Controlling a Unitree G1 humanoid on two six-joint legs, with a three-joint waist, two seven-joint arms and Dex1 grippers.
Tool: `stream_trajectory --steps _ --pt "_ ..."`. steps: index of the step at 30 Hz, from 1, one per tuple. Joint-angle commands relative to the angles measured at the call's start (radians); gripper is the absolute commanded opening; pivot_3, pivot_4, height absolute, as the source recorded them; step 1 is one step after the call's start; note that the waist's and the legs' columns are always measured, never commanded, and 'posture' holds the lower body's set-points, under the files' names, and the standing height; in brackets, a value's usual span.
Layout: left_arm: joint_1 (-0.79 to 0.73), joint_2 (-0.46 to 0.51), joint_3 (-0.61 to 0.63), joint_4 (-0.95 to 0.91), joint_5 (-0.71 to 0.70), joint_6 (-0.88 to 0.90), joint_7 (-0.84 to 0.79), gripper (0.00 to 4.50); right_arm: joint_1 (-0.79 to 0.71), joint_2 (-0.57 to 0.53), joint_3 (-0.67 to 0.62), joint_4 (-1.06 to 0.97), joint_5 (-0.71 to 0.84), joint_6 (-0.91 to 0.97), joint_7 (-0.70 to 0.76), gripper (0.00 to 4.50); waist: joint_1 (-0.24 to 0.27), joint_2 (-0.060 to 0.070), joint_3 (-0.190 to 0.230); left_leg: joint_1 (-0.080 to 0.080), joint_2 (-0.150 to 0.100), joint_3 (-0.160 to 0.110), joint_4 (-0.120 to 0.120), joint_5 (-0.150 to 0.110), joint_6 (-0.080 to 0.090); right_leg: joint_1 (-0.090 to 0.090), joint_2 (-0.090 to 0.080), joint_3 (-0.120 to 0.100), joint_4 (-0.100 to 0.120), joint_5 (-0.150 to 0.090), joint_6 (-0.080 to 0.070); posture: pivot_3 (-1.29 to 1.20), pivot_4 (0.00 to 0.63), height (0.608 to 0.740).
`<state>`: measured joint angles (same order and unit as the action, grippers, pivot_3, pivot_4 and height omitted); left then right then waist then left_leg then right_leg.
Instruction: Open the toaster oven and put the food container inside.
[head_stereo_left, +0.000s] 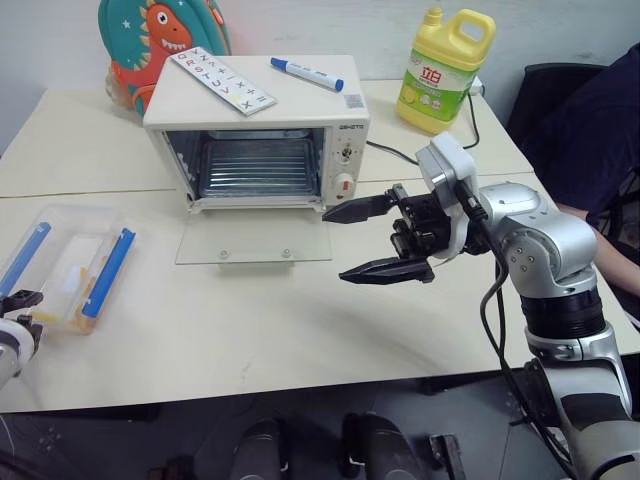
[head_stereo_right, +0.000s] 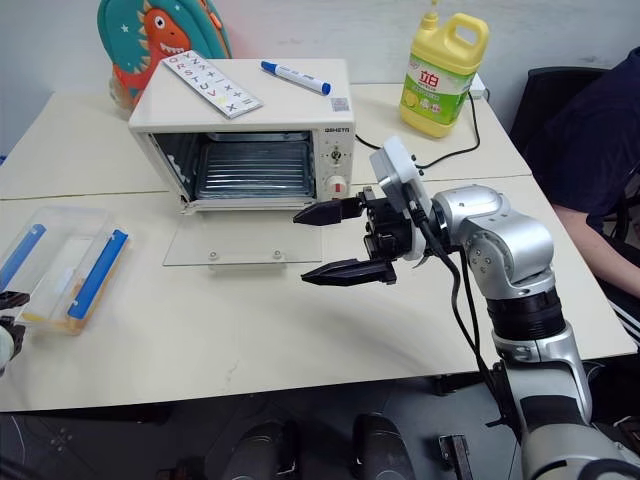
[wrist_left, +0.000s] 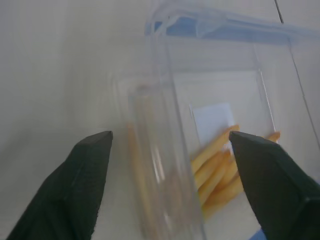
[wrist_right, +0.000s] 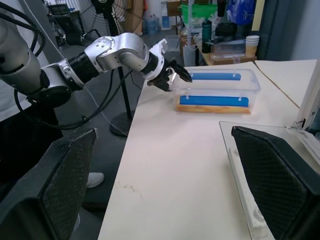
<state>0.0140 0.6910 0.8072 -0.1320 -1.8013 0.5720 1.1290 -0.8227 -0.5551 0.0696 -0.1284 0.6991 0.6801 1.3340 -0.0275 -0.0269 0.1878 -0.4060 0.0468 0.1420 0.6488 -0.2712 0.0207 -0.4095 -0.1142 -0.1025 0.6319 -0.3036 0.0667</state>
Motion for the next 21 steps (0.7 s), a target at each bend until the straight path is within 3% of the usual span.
stream_trajectory --steps 1,8,9,17,21 --pt "-0.022 0.031 0.000 0.015 0.020 0.000 0.011 2.49 0.010 -0.026 -0.043 -0.055 0.033 0.010 -0.023 4.50 0.000 0.000 0.000 0.000 0.000 0.000 0.000 0.000 0.000 0.000 0.000 0.000 0.000 0.000 0.000 0.00 0.150 0.740" --pt "0.021 0.090 0.025 0.065 0.035 0.067 -0.001 0.27 0.044 -0.069 -0.066 -0.088 0.078 0.074 -0.061 4.50 -0.004 0.000 0.000 0.000 0.000 0.001 -0.001 0.000 0.000 -0.001 0.000 0.000 -0.001 0.000 0.000 0.00 0.150 0.740" --pt "0.029 0.100 0.029 0.068 0.035 0.079 -0.004 0.12 0.045 -0.074 -0.072 -0.089 0.090 0.089 -0.062 4.50 -0.003 0.000 0.000 0.000 0.001 0.001 -0.001 0.000 0.000 -0.001 0.000 0.001 0.000 0.000 0.000 0.00 0.150 0.740" --pt "0.090 0.339 0.051 0.037 -0.079 0.353 -0.304 0.01 0.115 -0.135 -0.116 -0.087 0.043 0.032 -0.107 4.50 0.006 -0.001 0.000 -0.001 0.000 0.000 -0.002 -0.003 -0.005 -0.002 -0.001 0.000 -0.003 0.000 0.000 0.00 0.150 0.740" --pt "0.050 0.458 -0.004 -0.003 -0.160 0.421 -0.394 0.01 0.165 -0.185 -0.149 -0.081 0.038 0.025 -0.119 4.50 0.001 0.000 0.001 -0.001 0.000 0.000 -0.004 -0.004 -0.006 -0.002 -0.001 0.001 -0.005 0.000 0.000 0.00 0.150 0.740"
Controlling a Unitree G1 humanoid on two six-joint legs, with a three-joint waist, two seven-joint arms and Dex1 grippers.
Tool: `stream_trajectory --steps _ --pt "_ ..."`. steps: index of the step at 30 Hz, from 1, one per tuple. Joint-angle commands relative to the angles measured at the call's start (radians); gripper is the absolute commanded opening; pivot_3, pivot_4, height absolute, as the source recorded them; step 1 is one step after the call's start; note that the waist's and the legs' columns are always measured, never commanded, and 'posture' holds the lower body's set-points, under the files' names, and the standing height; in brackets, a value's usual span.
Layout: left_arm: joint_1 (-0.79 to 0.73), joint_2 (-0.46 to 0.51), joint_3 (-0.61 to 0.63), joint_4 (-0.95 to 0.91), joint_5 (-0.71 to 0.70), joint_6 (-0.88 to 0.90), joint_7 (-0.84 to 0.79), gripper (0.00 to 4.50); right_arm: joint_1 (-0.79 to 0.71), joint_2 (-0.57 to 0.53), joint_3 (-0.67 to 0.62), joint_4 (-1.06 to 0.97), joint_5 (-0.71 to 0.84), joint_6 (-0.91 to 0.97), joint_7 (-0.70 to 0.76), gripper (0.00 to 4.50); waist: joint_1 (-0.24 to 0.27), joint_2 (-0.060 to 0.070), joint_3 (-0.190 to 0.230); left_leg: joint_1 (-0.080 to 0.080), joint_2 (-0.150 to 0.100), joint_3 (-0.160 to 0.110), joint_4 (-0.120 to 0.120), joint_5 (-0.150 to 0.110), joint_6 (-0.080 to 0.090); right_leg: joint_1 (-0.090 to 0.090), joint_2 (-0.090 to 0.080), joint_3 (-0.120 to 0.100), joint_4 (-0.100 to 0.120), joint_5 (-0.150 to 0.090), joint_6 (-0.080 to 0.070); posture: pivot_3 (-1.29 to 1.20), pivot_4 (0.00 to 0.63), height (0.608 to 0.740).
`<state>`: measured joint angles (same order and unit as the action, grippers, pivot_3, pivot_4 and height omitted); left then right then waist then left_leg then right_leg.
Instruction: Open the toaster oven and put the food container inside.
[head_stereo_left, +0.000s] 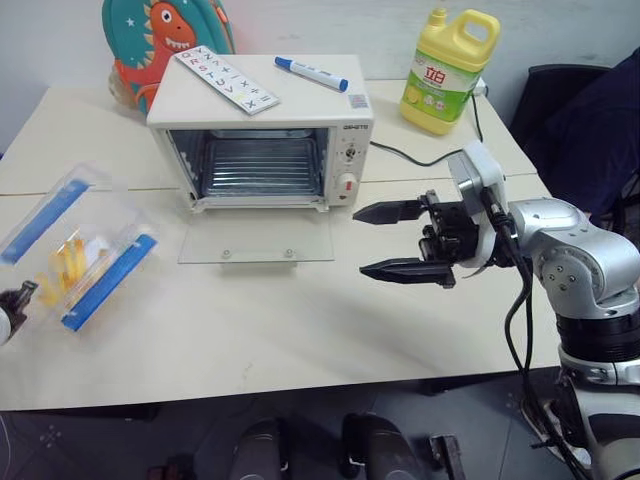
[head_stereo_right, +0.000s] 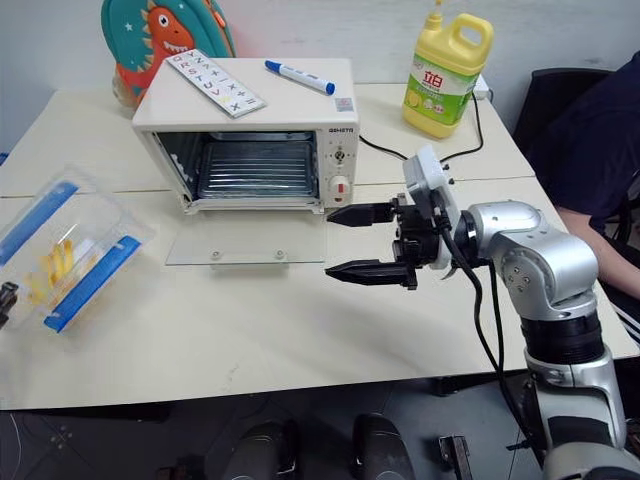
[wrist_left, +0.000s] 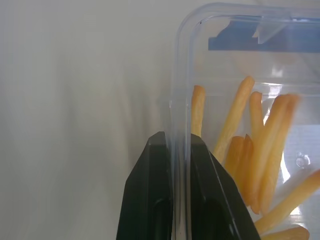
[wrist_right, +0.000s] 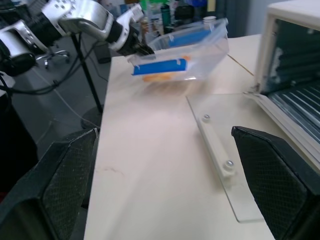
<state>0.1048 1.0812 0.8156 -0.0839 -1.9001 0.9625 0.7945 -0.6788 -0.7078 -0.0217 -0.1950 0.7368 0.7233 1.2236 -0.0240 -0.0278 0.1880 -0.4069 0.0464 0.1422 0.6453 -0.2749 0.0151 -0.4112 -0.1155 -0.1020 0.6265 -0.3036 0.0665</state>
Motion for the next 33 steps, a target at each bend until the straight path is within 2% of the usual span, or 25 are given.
stream_trajectory --steps 1,4,7,9,11,14,16,18,19,23,24,27,32,33 --pt "-0.073 0.101 -0.056 -0.054 -0.063 0.032 -0.067 0.01 0.034 -0.041 -0.068 -0.016 0.001 -0.019 -0.014 4.50 -0.002 0.001 0.001 0.000 0.000 0.001 0.000 0.000 0.000 0.000 0.000 0.001 0.000 0.000 0.000 0.00 0.150 0.740" --pt "-0.189 0.171 -0.199 -0.055 -0.069 0.031 -0.089 0.01 0.062 -0.052 -0.086 -0.024 0.004 -0.022 -0.031 4.50 -0.002 0.003 0.002 0.000 0.000 0.001 -0.002 0.000 -0.002 -0.001 0.000 0.000 0.000 -0.001 -0.002 0.00 0.150 0.740" --pt "-0.366 0.228 -0.403 -0.071 -0.013 0.079 -0.169 0.01 0.078 -0.048 -0.092 -0.035 0.004 -0.024 -0.051 4.50 -0.006 0.004 0.002 0.000 0.000 0.003 -0.003 0.001 -0.001 -0.002 0.001 0.001 0.001 -0.001 -0.002 0.00 0.150 0.740" --pt "-0.569 0.196 -0.574 -0.038 0.066 0.126 -0.186 0.01 0.092 -0.048 -0.094 -0.045 -0.005 -0.027 -0.069 4.50 -0.003 0.004 0.002 0.001 0.001 0.004 -0.003 0.002 0.000 -0.002 0.004 0.001 0.001 -0.001 -0.001 0.00 0.150 0.740" --pt "-0.794 0.084 -0.717 0.063 0.188 0.168 -0.196 0.01 0.105 -0.053 -0.116 -0.069 0.013 -0.016 -0.089 4.50 0.005 0.004 0.003 0.000 0.001 0.004 -0.002 0.005 0.002 -0.002 0.006 0.000 0.002 -0.001 -0.001 0.00 0.150 0.740" --pt "-0.954 -0.016 -0.810 0.187 0.326 0.229 -0.219 0.01 0.128 -0.061 -0.135 -0.097 0.024 -0.011 -0.112 4.50 0.022 0.004 0.003 0.000 0.002 0.005 0.002 0.006 0.003 -0.001 0.011 0.000 0.003 0.000 0.001 0.00 0.150 0.740" --pt "-1.017 -0.060 -0.842 0.250 0.440 0.259 -0.255 0.01 0.149 -0.065 -0.145 -0.116 0.022 -0.010 -0.129 4.50 0.019 0.003 0.003 0.000 0.002 0.007 0.002 0.006 0.003 -0.002 0.016 0.001 0.003 0.001 0.003 0.00 0.150 0.740" --pt "-1.054 -0.097 -0.858 0.294 0.518 0.292 -0.288 0.70 0.170 -0.068 -0.160 -0.139 0.031 -0.004 -0.147 4.50 0.020 0.002 0.003 0.000 0.003 0.007 0.003 0.006 0.003 -0.002 0.016 0.001 0.003 0.001 0.003 0.00 0.150 0.740" --pt "-1.066 -0.116 -0.858 0.313 0.547 0.309 -0.309 0.86 0.180 -0.069 -0.166 -0.150 0.037 -0.002 -0.155 4.50 0.023 0.002 0.003 0.000 0.003 0.007 0.003 0.006 0.004 -0.003 0.017 0.001 0.003 0.001 0.003 0.00 0.150 0.740" --pt "-1.097 -0.182 -0.838 0.358 0.673 0.345 -0.393 2.04 0.222 -0.077 -0.178 -0.191 0.047 0.000 -0.181 4.50 0.025 0.002 0.004 0.000 0.003 0.007 0.003 0.006 0.004 -0.003 0.016 0.001 0.002 0.001 0.003 0.00 0.150 0.740" --pt "-1.103 -0.195 -0.828 0.361 0.702 0.350 -0.418 2.45 0.232 -0.079 -0.179 -0.199 0.047 -0.001 -0.185 4.50 0.026 0.002 0.004 0.000 0.003 0.007 0.003 0.006 0.004 -0.002 0.016 0.001 0.002 0.001 0.003 0.00 0.150 0.740" --pt "-1.102 -0.210 -0.779 0.363 0.775 0.339 -0.475 3.27 0.244 -0.079 -0.182 -0.216 0.065 0.008 -0.202 4.50 0.022 0.002 0.004 0.000 0.003 0.007 0.004 0.006 0.004 -0.003 0.015 0.001 0.003 0.001 0.003 0.00 0.150 0.740" --pt "-1.019 -0.197 -0.643 0.231 0.787 0.336 -0.614 3.27 0.235 -0.061 -0.145 -0.211 0.064 0.009 -0.219 4.50 0.019 0.002 0.004 0.001 0.004 0.007 0.004 0.007 0.003 -0.003 0.012 0.001 0.005 0.001 0.003 0.00 0.150 0.740" --pt "-0.986 -0.196 -0.592 0.189 0.767 0.335 -0.638 3.28 0.227 -0.053 -0.134 -0.202 0.064 0.014 -0.226 4.32 0.019 0.002 0.004 0.001 0.004 0.007 0.003 0.007 0.003 -0.003 0.012 0.002 0.005 0.001 0.003 0.00 0.150 0.740"
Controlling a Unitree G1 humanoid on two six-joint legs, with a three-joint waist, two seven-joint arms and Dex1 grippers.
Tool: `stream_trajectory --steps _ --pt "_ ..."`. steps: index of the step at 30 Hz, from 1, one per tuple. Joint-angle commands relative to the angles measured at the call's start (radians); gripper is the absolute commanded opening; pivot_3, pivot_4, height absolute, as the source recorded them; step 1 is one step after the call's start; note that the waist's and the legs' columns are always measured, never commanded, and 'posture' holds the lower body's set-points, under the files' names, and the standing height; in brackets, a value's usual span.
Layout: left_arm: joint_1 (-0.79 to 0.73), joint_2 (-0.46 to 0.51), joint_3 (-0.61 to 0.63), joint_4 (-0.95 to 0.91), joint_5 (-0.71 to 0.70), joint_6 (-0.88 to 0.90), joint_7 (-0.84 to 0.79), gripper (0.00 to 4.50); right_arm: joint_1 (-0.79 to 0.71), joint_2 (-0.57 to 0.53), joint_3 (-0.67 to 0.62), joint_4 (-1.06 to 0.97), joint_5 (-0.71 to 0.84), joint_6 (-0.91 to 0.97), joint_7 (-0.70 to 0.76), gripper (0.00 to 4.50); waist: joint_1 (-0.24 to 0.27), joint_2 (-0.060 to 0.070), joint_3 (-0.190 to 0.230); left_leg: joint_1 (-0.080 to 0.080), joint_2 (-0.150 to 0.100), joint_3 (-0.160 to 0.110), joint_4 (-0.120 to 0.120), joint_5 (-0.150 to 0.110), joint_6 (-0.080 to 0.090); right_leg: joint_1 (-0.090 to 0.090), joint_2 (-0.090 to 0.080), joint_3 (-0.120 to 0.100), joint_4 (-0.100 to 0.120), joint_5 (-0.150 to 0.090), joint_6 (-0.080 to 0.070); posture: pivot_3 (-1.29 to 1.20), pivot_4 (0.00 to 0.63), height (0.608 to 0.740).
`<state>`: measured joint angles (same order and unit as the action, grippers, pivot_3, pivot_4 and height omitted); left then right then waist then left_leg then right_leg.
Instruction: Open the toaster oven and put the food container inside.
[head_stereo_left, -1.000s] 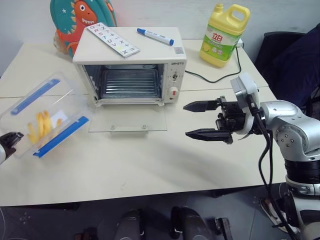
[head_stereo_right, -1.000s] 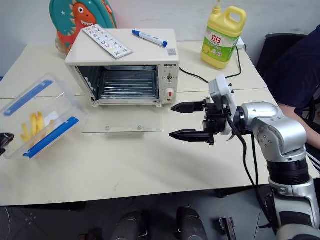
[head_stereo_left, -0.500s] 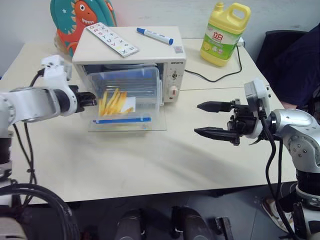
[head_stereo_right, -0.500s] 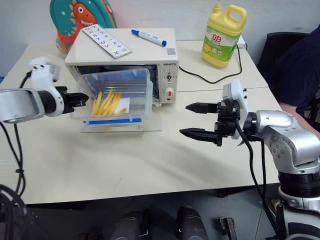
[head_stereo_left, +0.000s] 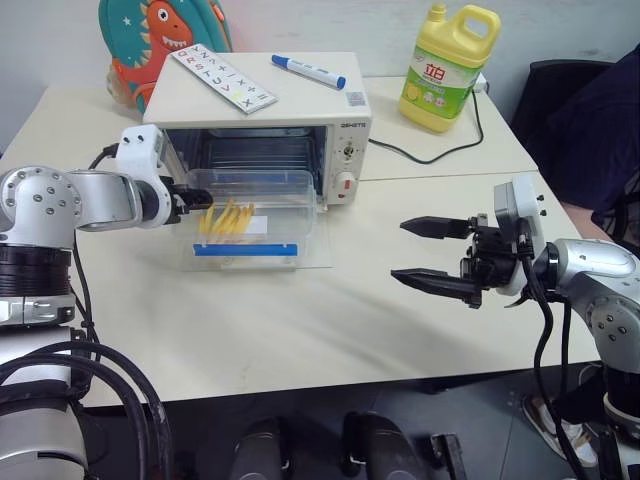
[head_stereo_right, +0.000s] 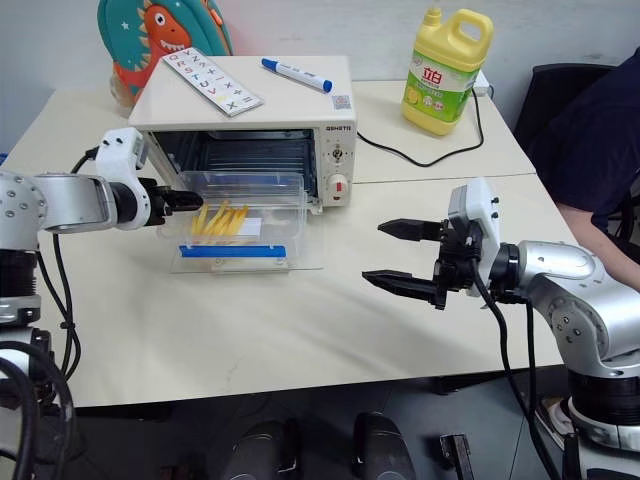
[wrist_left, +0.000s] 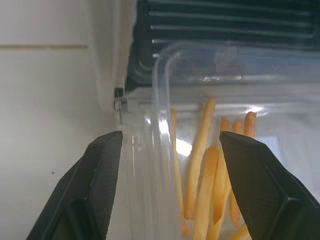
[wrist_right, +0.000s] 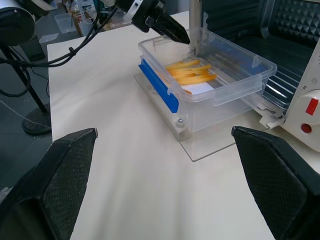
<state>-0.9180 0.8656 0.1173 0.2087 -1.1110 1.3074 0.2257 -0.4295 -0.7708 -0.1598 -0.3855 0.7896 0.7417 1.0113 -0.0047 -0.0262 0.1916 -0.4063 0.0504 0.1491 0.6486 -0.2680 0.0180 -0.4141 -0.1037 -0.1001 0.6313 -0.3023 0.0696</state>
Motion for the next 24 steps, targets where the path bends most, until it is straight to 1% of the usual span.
stream_trajectory --steps 1,2,4,7,10,11,13,14,15,16,17,19,21,24 --pt "0.064 0.017 0.153 -0.140 -0.037 -0.006 -0.082 3.29 -0.030 0.017 0.012 -0.003 0.014 0.000 -0.018 4.13 0.001 0.000 0.000 0.000 0.000 0.000 0.000 0.000 0.000 0.000 0.000 0.001 0.000 0.000 0.000 0.00 0.150 0.740" --pt "0.101 0.014 0.205 -0.182 -0.055 -0.009 -0.098 3.29 -0.040 0.027 0.016 0.009 0.023 0.008 -0.024 3.92 0.000 0.000 0.000 0.000 0.000 0.000 0.000 0.000 0.000 0.000 -0.001 0.002 0.000 0.000 0.000 0.00 0.150 0.740" --pt "0.178 0.004 0.312 -0.263 -0.108 -0.013 -0.125 3.29 -0.058 0.045 0.028 0.026 0.035 0.016 -0.025 3.26 0.001 0.000 0.000 0.000 0.000 0.000 0.000 0.000 0.000 0.000 -0.001 0.004 0.000 0.000 0.000 0.00 0.150 0.740" --pt "0.309 0.010 0.433 -0.411 -0.196 -0.036 -0.263 2.69 -0.083 0.077 0.068 0.048 0.024 0.012 -0.022 2.25 0.000 0.000 0.000 0.000 0.000 -0.001 0.000 0.000 0.000 0.000 -0.002 0.005 0.000 0.000 0.000 0.00 0.150 0.740" --pt "0.443 0.046 0.497 -0.556 -0.248 -0.060 -0.467 1.73 -0.108 0.119 0.123 0.063 0.008 0.008 -0.016 1.18 -0.001 0.000 0.000 0.000 -0.001 -0.001 0.000 0.000 0.000 0.000 -0.003 0.005 0.000 0.000 0.000 0.00 0.150 0.740" --pt "0.472 0.054 0.507 -0.581 -0.252 -0.071 -0.509 1.39 -0.113 0.128 0.134 0.067 0.005 0.008 -0.015 0.80 -0.001 0.000 0.000 0.000 -0.001 -0.001 0.000 0.000 0.000 0.000 -0.003 0.005 0.000 0.000 0.000 0.00 0.150 0.740" --pt "0.576 0.094 0.505 -0.646 -0.202 -0.099 -0.644 0.79 -0.125 0.159 0.179 0.081 -0.020 -0.009 -0.007 0.15 0.000 0.000 0.000 0.000 -0.001 -0.001 0.000 -0.001 -0.002 0.000 -0.003 0.004 0.000 0.000 0.000 0.00 0.150 0.740" --pt "0.633 0.115 0.495 -0.682 -0.166 -0.120 -0.709 0.44 -0.132 0.179 0.201 0.092 -0.033 -0.017 -0.009 0.00 -0.001 0.000 0.000 0.000 -0.001 -0.001 -0.001 -0.002 -0.002 0.000 -0.003 0.004 0.000 0.000 -0.001 0.00 0.150 0.740" --pt "0.695 0.137 0.478 -0.718 -0.114 -0.156 -0.767 0.14 -0.138 0.202 0.225 0.102 -0.050 -0.027 -0.014 0.00 -0.002 0.000 0.000 0.000 -0.002 -0.001 -0.001 -0.002 -0.003 0.000 -0.004 0.004 0.000 0.000 -0.001 0.00 0.150 0.740" --pt "0.754 0.156 0.444 -0.746 -0.043 -0.204 -0.804 0.02 -0.144 0.227 0.253 0.116 -0.072 -0.041 -0.021 0.00 -0.003 0.000 0.000 0.001 -0.002 0.000 -0.002 -0.002 -0.004 0.000 -0.004 0.004 0.000 0.000 -0.001 0.00 0.150 0.740" --pt "0.802 0.167 0.388 -0.767 0.047 -0.261 -0.815 0.02 -0.151 0.260 0.295 0.139 -0.117 -0.078 -0.026 0.00 -0.005 0.000 0.000 0.001 -0.002 0.000 -0.002 -0.003 -0.005 0.000 -0.004 0.004 0.000 0.000 -0.001 0.00 0.150 0.740" --pt "0.821 0.145 0.239 -0.795 0.228 -0.366 -0.741 0.02 -0.197 0.376 0.356 0.254 -0.257 -0.156 -0.171 0.00 -0.009 0.000 -0.001 0.002 -0.002 -0.001 -0.003 -0.004 -0.006 0.000 -0.004 0.004 0.000 -0.001 -0.002 0.00 0.150 0.740" --pt "0.802 0.108 0.164 -0.792 0.316 -0.406 -0.679 0.02 -0.224 0.443 0.366 0.326 -0.316 -0.183 -0.237 0.00 -0.011 0.001 -0.001 0.001 -0.002 -0.001 -0.003 -0.003 -0.007 -0.001 -0.004 0.004 0.000 0.000 -0.004 0.00 0.150 0.740" --pt "0.778 0.061 0.108 -0.761 0.395 -0.415 -0.624 0.02 -0.229 0.479 0.379 0.366 -0.348 -0.211 -0.226 0.00 -0.007 0.001 -0.001 -0.003 -0.002 -0.001 -0.003 -0.003 -0.006 -0.004 -0.005 0.003 0.000 0.001 -0.004 0.00 0.150 0.740"
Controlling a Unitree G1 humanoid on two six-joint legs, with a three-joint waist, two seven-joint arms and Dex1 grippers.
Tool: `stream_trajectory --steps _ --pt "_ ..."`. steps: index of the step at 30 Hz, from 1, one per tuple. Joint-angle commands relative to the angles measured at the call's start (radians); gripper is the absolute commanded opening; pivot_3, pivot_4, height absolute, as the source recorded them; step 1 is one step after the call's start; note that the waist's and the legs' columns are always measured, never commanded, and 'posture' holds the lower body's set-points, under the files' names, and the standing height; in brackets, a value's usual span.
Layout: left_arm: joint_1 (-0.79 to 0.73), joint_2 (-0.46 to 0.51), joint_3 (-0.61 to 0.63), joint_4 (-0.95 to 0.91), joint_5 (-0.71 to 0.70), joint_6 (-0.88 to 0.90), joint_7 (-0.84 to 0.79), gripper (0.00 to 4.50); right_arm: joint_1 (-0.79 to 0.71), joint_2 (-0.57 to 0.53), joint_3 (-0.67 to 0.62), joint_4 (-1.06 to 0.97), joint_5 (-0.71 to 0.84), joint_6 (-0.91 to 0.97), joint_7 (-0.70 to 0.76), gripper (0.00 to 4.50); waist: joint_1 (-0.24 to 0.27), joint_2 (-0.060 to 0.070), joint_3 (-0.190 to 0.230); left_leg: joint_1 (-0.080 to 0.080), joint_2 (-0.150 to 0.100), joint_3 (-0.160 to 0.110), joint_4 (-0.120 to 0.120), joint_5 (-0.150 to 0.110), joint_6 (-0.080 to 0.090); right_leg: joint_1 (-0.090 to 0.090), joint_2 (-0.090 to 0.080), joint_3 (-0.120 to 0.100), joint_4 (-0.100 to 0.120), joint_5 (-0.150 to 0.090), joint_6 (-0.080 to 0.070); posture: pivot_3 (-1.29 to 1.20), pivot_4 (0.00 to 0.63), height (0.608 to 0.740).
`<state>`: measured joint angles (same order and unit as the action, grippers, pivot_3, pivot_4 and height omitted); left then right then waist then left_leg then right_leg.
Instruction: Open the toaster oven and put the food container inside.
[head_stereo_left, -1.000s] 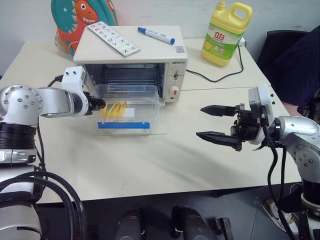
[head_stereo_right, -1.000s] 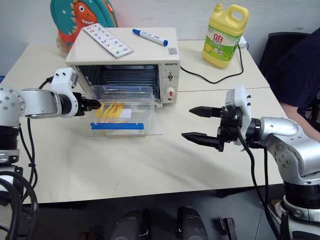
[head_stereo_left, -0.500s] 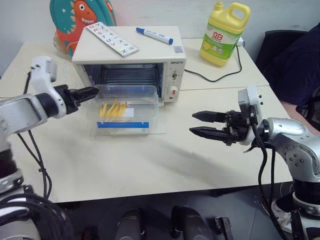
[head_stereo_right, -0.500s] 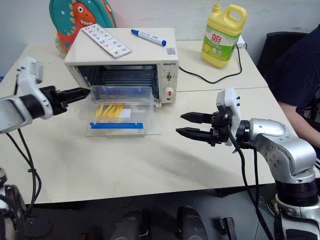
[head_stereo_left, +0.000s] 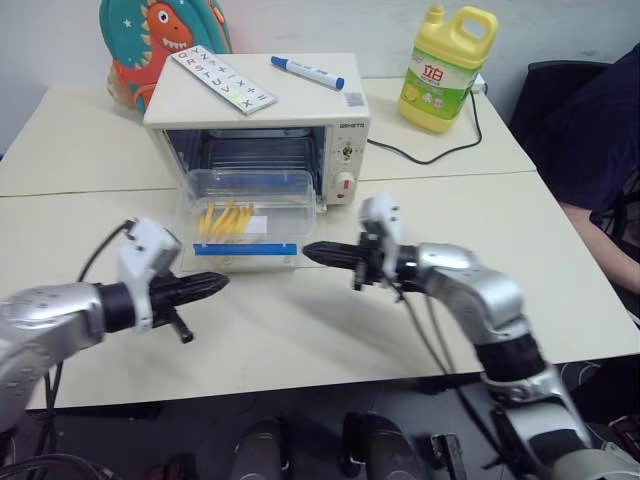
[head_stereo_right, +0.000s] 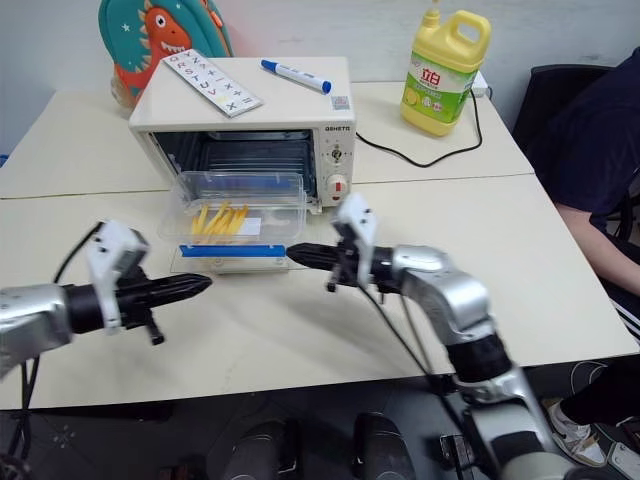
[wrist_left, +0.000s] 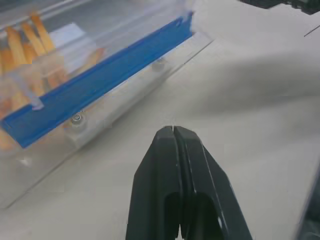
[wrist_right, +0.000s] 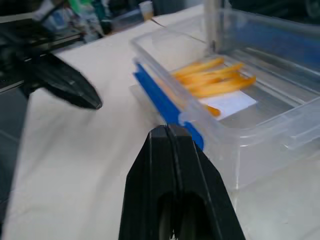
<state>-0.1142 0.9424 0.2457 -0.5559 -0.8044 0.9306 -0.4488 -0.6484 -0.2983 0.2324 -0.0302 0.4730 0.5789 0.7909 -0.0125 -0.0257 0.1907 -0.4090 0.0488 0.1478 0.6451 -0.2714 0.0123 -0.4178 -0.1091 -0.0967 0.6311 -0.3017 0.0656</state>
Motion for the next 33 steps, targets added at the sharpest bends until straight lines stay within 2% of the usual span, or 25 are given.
stream_trajectory --steps 1,3,7,12,17,26,30,33 --pt "-0.029 -0.022 -0.046 0.012 0.123 -0.047 0.060 0.02 -0.009 0.012 -0.003 0.017 -0.043 -0.058 0.000 0.00 0.000 0.000 0.000 -0.001 0.000 0.000 0.000 0.000 0.001 0.000 0.000 0.000 -0.001 0.000 0.000 0.00 0.150 0.740" --pt "-0.038 -0.030 -0.087 0.025 0.186 -0.069 0.068 0.02 -0.009 0.018 0.007 0.029 -0.058 -0.069 0.014 0.00 -0.005 0.000 0.000 -0.001 0.000 0.001 0.000 0.001 0.007 0.000 0.000 -0.001 -0.002 0.000 0.001 0.00 0.150 0.740" --pt "-0.146 -0.122 -0.144 0.097 0.236 -0.076 0.094 0.02 -0.044 0.042 0.019 0.095 -0.098 -0.084 0.028 0.00 -0.014 0.000 0.000 -0.002 0.001 0.001 0.002 0.002 0.008 0.000 0.000 -0.004 -0.002 0.000 0.001 0.00 0.150 0.740" --pt "-0.243 -0.194 -0.171 0.197 0.312 -0.111 0.107 0.02 -0.151 0.107 0.009 0.271 -0.171 -0.170 -0.006 0.00 -0.020 0.000 0.000 0.001 0.000 0.002 0.002 0.004 0.007 0.000 0.001 -0.004 0.004 0.000 0.001 0.00 0.150 0.740" --pt "-0.385 -0.292 -0.218 0.405 0.452 -0.253 0.144 0.02 -0.263 0.202 -0.060 0.530 -0.216 -0.325 -0.095 0.00 -0.018 0.000 0.000 0.001 0.000 0.002 0.002 0.004 0.007 0.000 0.001 -0.006 0.007 0.000 0.001 0.00 0.150 0.740" --pt "-0.685 -0.443 -0.235 0.848 0.604 -0.466 0.170 0.02 -0.477 0.274 -0.176 0.911 -0.256 -0.531 -0.189 0.00 -0.018 0.000 0.000 0.000 0.000 0.003 0.003 0.005 0.008 0.000 0.001 -0.009 0.011 0.000 0.001 0.00 0.150 0.740" --pt "-0.685 -0.456 -0.208 0.824 0.571 -0.446 0.108 0.02 -0.450 0.257 -0.199 0.847 -0.245 -0.513 -0.148 0.00 -0.025 0.000 0.000 0.000 0.000 0.005 0.003 0.006 0.008 -0.001 0.001 -0.009 0.010 0.000 0.002 0.00 0.150 0.740" --pt "-0.588 -0.421 -0.138 0.650 0.475 -0.337 0.043 0.02 -0.327 0.200 -0.184 0.610 -0.213 -0.381 -0.081 0.00 -0.033 0.000 0.000 0.000 0.001 0.006 0.002 0.006 0.008 -0.002 0.000 -0.007 0.011 0.000 0.002 0.00 0.150 0.740"
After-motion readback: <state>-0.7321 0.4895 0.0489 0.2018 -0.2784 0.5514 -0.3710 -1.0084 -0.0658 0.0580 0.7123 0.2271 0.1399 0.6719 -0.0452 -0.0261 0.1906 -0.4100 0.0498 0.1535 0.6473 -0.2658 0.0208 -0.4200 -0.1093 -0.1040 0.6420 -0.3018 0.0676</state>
